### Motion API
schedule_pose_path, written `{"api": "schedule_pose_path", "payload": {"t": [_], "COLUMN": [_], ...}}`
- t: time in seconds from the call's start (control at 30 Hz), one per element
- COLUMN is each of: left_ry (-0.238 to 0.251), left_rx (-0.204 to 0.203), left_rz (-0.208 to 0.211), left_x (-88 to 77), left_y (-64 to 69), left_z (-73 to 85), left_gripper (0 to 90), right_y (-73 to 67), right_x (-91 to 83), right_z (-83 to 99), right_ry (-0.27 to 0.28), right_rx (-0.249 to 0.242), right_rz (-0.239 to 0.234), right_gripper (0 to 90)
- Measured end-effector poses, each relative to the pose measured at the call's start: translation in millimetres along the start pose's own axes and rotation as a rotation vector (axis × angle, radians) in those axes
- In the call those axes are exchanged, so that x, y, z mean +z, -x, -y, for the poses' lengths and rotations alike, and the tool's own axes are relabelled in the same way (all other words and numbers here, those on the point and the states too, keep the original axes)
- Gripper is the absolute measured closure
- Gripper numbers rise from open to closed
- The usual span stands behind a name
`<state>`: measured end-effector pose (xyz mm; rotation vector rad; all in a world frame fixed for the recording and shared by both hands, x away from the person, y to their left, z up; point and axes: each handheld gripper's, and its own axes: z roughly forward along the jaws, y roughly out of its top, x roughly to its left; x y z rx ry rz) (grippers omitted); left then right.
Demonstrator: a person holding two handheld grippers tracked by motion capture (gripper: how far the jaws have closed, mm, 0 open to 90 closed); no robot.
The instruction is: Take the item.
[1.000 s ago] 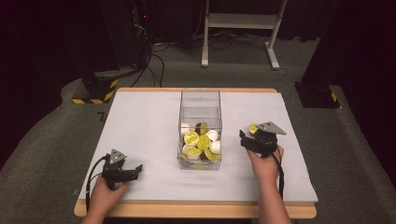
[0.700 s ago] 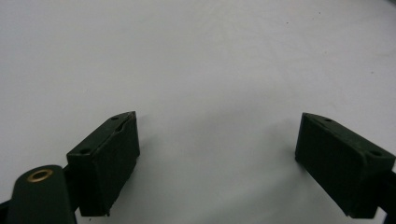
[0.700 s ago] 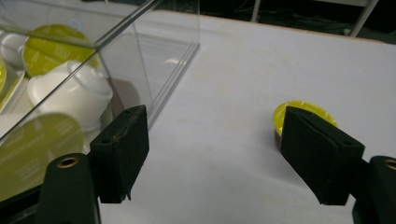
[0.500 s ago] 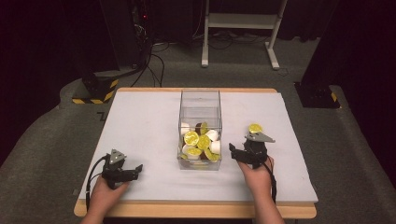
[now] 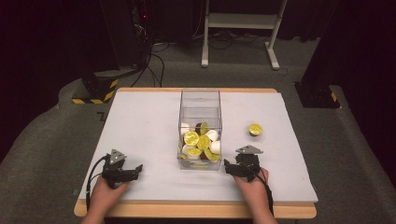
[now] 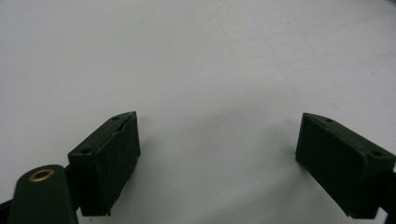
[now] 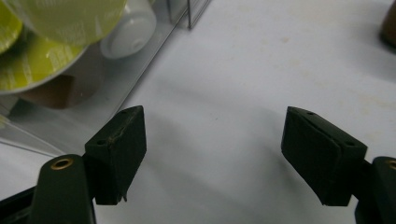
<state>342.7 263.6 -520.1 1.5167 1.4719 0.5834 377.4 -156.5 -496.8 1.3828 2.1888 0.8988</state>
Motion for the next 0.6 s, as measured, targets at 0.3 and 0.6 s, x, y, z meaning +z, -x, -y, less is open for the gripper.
{"api": "schedule_pose_path", "payload": {"t": [0.3, 0.6], "left_ry": [0.002, -0.001], "left_rx": [-0.001, 0.003], "left_rz": [0.000, 0.001], "left_x": [0.1, 0.0], "left_y": [0.1, -0.4], "left_z": [0.1, 0.0], "left_gripper": [13.8, 13.8], "right_y": [-6.0, -6.0], "right_x": [4.8, 4.8], "right_z": [6.3, 5.9], "right_ry": [0.016, 0.013], "right_rx": [-0.016, -0.015], "right_rz": [0.026, 0.024], "right_gripper": [19.5, 19.5]}}
